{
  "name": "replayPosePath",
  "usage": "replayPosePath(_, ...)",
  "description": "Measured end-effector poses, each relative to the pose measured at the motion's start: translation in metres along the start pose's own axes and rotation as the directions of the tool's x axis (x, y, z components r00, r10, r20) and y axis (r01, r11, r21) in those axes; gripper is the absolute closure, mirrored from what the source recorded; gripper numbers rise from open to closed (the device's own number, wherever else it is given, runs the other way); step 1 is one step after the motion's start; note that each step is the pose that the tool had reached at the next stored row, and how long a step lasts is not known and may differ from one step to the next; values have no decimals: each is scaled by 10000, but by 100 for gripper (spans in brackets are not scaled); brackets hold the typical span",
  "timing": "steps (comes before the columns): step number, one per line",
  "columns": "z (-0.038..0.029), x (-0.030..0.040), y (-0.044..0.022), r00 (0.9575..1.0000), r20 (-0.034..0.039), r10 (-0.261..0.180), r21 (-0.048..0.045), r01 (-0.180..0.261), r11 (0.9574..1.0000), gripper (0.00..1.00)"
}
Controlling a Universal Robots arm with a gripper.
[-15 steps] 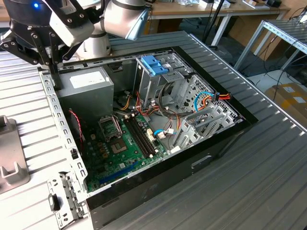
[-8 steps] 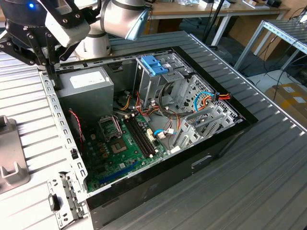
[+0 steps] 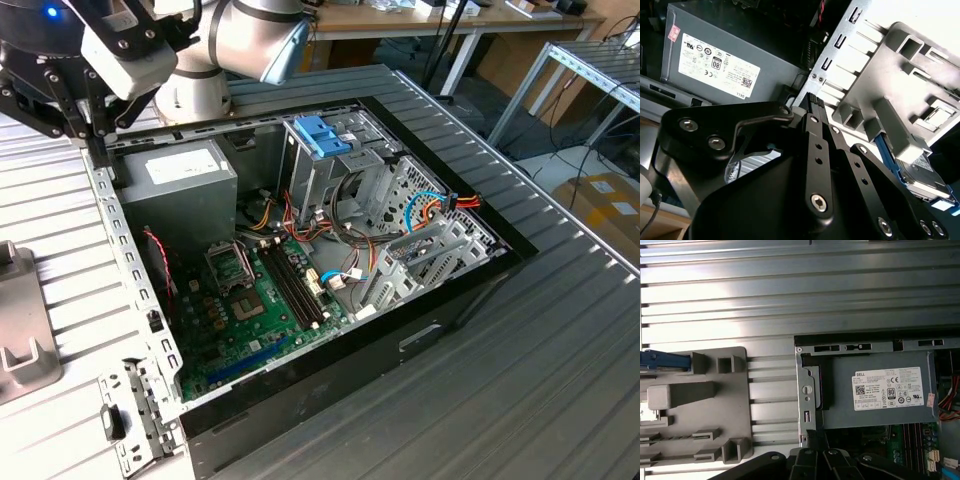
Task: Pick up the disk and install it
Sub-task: 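Reach for the disk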
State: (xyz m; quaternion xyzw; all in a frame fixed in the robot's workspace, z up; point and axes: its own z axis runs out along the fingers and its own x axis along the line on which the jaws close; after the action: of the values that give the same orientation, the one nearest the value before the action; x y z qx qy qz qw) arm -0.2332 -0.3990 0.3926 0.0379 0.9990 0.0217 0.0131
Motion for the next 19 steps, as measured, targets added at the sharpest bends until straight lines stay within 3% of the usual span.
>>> replayPosePath(19,-4,148,-11,10000,0,0,0,0,10000,90)
